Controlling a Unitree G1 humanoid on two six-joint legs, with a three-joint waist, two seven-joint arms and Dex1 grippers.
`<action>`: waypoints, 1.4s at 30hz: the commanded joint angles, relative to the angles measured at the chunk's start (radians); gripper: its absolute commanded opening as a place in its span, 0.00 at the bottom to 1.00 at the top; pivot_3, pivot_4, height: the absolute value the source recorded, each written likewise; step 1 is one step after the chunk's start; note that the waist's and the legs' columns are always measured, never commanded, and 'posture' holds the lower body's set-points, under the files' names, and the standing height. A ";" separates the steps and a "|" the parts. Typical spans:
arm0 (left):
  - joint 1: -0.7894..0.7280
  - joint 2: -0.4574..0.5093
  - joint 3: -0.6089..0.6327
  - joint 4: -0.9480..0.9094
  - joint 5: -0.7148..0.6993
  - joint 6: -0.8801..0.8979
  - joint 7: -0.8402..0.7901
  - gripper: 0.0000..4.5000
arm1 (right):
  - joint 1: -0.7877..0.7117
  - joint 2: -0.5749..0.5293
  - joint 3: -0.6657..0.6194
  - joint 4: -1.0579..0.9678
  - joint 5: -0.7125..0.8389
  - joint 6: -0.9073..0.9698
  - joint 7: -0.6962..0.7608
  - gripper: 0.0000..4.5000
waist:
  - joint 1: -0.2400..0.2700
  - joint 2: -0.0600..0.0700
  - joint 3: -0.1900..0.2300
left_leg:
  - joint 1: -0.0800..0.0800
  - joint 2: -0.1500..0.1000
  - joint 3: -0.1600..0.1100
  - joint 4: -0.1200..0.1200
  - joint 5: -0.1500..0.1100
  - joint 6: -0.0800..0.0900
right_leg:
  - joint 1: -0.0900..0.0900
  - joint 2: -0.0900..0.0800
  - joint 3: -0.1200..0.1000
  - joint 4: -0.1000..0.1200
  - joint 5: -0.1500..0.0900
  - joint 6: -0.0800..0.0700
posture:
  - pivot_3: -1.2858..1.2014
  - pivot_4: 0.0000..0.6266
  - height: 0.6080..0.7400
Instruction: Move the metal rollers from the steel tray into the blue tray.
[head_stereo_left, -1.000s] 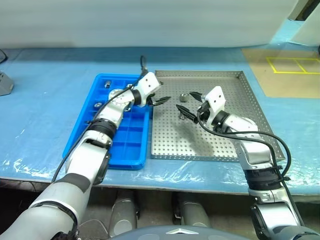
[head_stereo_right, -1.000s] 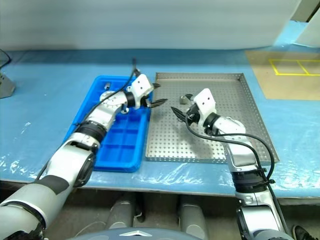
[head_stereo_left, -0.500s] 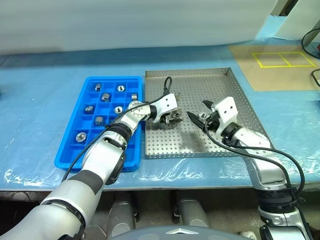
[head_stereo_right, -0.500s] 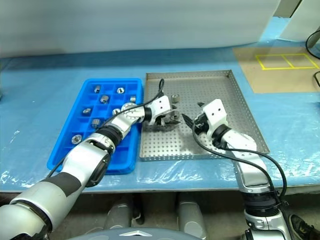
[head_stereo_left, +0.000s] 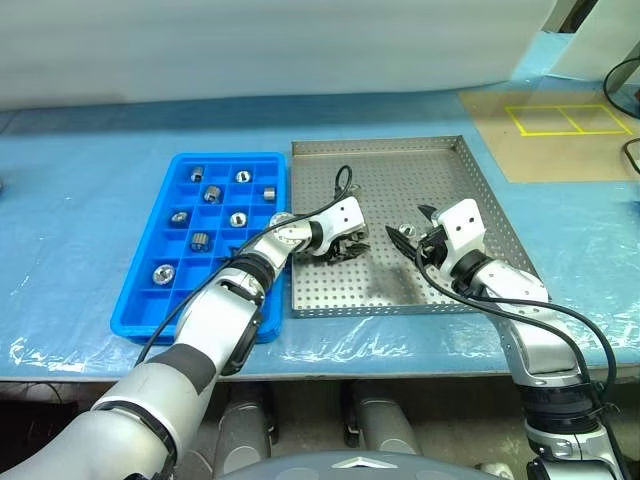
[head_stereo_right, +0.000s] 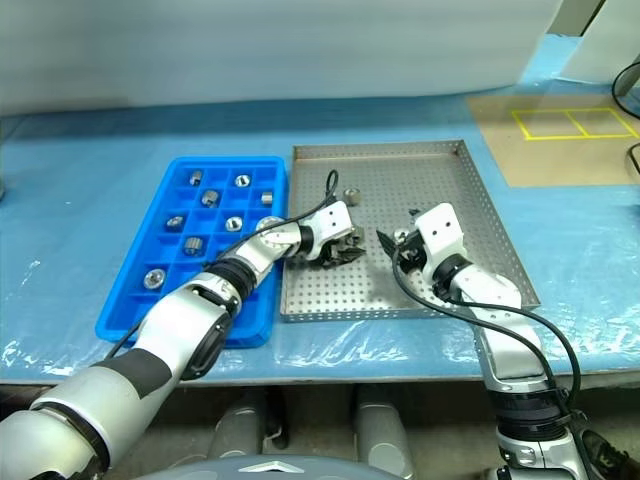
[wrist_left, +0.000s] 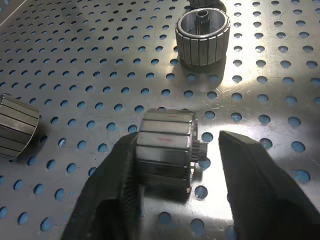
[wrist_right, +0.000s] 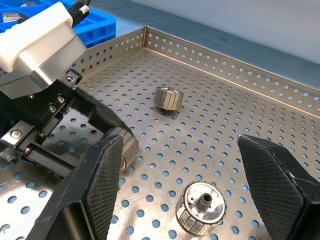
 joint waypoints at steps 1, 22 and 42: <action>0.007 0.019 0.001 0.006 0.024 0.014 0.065 0.41 | 0.024 0.006 -0.011 -0.032 -0.003 -0.020 -0.016 0.83 | -0.005 0.000 0.000 | 0.000 0.000 0.000 0.000 0.000 0.000 | 0.000 0.000 0.000 0.000 0.000 0.000 | 0.31 0.24 1.00; 0.341 0.277 0.189 -0.901 -0.375 0.378 -0.298 0.29 | -0.170 0.037 0.090 0.097 0.077 -0.038 0.156 0.83 | -0.011 0.001 0.000 | -0.002 0.002 0.000 -0.003 0.001 0.003 | -0.004 0.000 -0.001 0.000 0.000 0.000 | 0.41 0.24 1.00; 1.141 0.666 0.516 -1.761 -0.608 0.743 -0.138 0.29 | -0.482 0.149 0.302 0.417 0.172 -0.060 0.608 0.83 | 0.174 0.002 0.002 | 0.002 0.002 -0.001 -0.018 0.006 -0.010 | -0.006 0.000 -0.002 0.001 -0.003 -0.004 | 0.64 0.24 1.00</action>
